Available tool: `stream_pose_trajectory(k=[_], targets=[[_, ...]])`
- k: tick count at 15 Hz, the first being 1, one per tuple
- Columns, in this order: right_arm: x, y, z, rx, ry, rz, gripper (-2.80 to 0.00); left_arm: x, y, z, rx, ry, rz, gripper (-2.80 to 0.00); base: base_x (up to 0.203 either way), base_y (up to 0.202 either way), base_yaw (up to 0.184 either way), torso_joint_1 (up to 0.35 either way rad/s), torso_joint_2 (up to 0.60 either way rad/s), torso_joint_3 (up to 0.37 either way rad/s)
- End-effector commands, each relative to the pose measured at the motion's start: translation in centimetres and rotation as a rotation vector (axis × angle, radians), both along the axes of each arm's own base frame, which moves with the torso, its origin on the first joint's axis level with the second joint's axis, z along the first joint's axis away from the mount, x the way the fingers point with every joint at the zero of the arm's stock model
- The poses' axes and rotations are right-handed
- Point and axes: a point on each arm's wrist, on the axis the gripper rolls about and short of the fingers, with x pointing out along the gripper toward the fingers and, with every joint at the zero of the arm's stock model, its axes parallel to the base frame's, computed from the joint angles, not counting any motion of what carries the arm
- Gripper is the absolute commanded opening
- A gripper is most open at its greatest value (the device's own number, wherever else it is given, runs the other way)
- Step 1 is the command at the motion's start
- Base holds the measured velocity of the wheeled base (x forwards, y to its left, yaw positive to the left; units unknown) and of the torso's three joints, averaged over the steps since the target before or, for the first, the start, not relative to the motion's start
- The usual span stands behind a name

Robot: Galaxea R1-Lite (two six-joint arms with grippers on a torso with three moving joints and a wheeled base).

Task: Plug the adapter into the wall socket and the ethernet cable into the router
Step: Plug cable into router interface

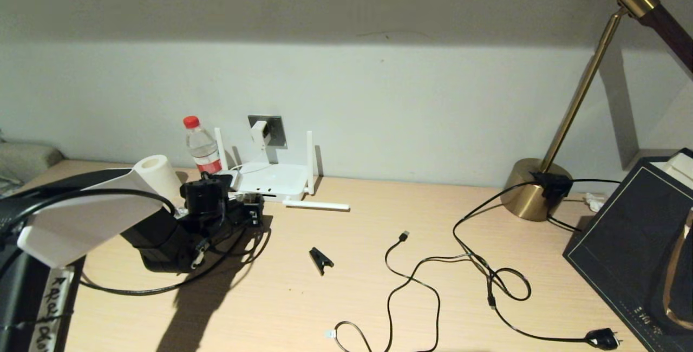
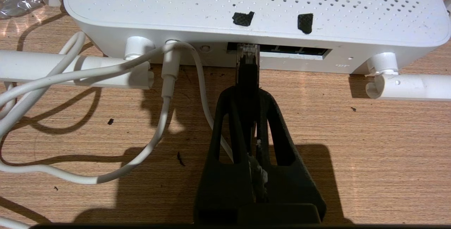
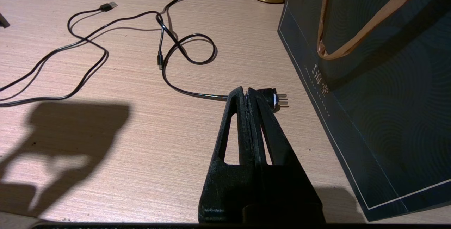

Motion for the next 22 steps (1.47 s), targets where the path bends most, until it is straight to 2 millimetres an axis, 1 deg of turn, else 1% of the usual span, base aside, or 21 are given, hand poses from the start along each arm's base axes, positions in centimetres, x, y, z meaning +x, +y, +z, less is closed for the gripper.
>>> stream_pose_trajectory(k=[1,22], targets=[[0.01,0.00,-0.01,0.000,0.002,0.000,-2.80,0.07,0.02,-0.19,0.000,-0.001,0.000,-2.80,0.000,0.000,0.000,0.000,0.00,0.000],[0.00,0.00,0.02,0.000,0.001,0.001,-2.80,-0.05,0.39,-0.08,0.000,0.000,0.009,-2.80,0.000,0.000,0.000,0.000,0.00,0.000]])
